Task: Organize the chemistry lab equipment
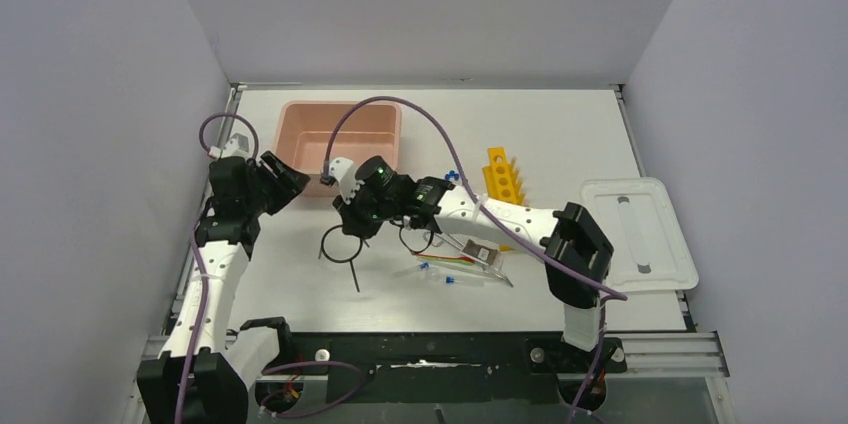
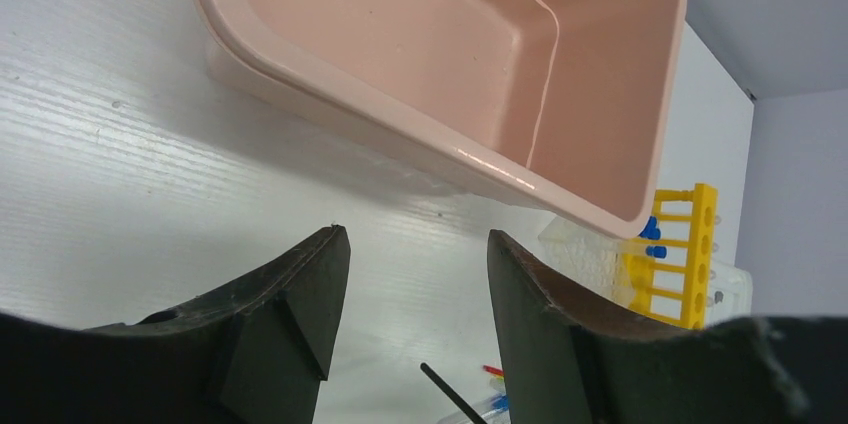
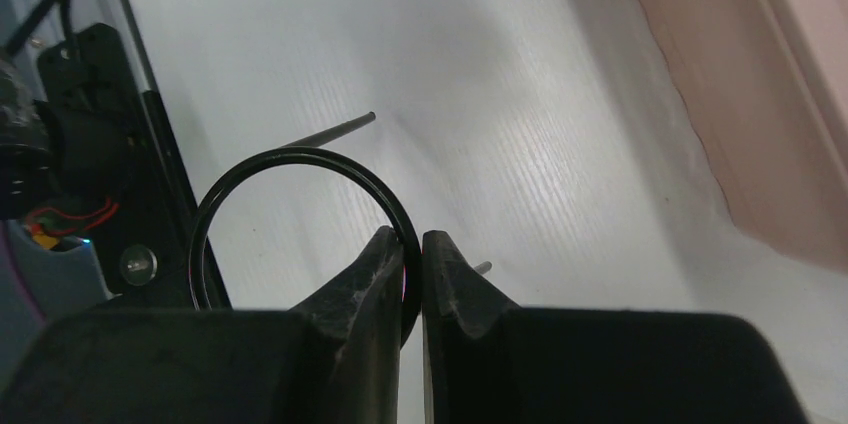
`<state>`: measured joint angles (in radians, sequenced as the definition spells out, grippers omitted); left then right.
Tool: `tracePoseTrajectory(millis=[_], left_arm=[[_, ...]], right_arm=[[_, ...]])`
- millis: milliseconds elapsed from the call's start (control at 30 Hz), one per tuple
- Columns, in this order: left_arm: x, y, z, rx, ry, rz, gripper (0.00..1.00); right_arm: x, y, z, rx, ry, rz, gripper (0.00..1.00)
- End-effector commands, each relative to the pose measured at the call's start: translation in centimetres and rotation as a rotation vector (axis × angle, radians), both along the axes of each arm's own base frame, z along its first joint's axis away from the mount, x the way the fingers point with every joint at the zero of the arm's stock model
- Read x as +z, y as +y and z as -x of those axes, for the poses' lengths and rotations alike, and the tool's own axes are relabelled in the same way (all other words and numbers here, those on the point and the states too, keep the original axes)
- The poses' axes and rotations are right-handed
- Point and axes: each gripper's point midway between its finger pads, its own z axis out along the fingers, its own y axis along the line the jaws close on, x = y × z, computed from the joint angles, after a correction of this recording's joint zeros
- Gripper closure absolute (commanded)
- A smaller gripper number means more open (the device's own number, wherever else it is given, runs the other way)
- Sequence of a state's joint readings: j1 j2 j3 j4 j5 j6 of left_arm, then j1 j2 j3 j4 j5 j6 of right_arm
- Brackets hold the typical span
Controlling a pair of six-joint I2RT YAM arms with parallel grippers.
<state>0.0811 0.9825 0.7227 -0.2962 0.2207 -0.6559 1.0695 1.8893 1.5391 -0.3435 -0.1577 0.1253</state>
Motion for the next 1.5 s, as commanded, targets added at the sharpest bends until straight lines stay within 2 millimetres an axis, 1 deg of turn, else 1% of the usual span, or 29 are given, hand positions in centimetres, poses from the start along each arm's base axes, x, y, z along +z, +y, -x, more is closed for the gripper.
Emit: tracePoseTrajectory(millis=[0,100,167,300,433,467,500,600,700,733,800,867,967,1100,1133,1200,1333,1467], left_arm=[[5.5,0.8,-1.7,0.049,-0.149,0.022,0.48],[7.1,1.3,-2.4,0.072,-0.179,0.026,0.48],[8.0,1.6,-2.9,0.081,-0.197,0.027,0.48],[9.5,1.8,-3.5,0.088,-0.229,0.029,0.48],[9.4,1.6,-3.9,0.086,-0.241,0.057,0.48],[9.3,1.5,-4.0,0.084,-0.241,0.066,0.48],[9.2,1.4,-4.0,0.084,-0.244,0.072,0.48],[8.6,1.4,-4.1,0.085,-0.235,0.073,0.48],[8.3,1.5,-4.0,0.085,-0.231,0.065,0.48],[8.2,1.5,-4.0,0.081,-0.231,0.060,0.48],[7.9,1.5,-4.0,0.077,-0.226,0.049,0.48],[7.6,1.6,-3.9,0.076,-0.219,0.039,0.48],[7.1,1.7,-3.9,0.075,-0.208,0.028,0.48],[6.3,1.7,-4.0,0.068,-0.194,0.020,0.47],[6.1,1.7,-4.0,0.064,-0.190,0.019,0.47],[5.7,1.7,-4.0,0.060,-0.181,0.017,0.47],[5.0,1.7,-4.1,0.058,-0.174,0.008,0.47],[4.0,1.3,-4.6,0.031,-0.150,0.016,0.47]], right_arm=[[11.4,0.8,-0.2,0.056,0.010,-0.324,1.00],[13.7,0.0,-1.1,0.042,-0.007,-0.357,1.00],[15.1,-0.8,-2.2,0.021,-0.026,-0.378,1.00],[18.0,-2.6,-5.4,-0.030,-0.068,-0.423,1.00],[20.5,-3.4,-8.6,-0.042,-0.110,-0.459,1.00],[21.5,-3.5,-9.5,-0.049,-0.128,-0.474,1.00],[21.4,-3.6,-10.3,-0.058,-0.131,-0.469,1.00],[22.3,-4.1,-13.3,-0.092,-0.151,-0.486,1.00],[21.9,-4.5,-16.3,-0.125,-0.146,-0.487,1.00],[21.5,-4.4,-17.1,-0.128,-0.142,-0.481,1.00],[20.2,-4.6,-19.1,-0.157,-0.132,-0.457,1.00],[18.6,-4.6,-20.5,-0.172,-0.112,-0.435,1.00],[16.7,-4.4,-21.9,-0.188,-0.095,-0.419,1.00],[14.6,-3.8,-23.4,-0.204,-0.081,-0.391,1.00],[13.6,-3.6,-23.8,-0.209,-0.072,-0.374,1.00],[12.6,-3.5,-24.2,-0.216,-0.066,-0.357,1.00],[10.3,-3.3,-24.5,-0.228,-0.051,-0.312,1.00],[8.6,-3.1,-24.3,-0.232,-0.043,-0.268,1.00]])
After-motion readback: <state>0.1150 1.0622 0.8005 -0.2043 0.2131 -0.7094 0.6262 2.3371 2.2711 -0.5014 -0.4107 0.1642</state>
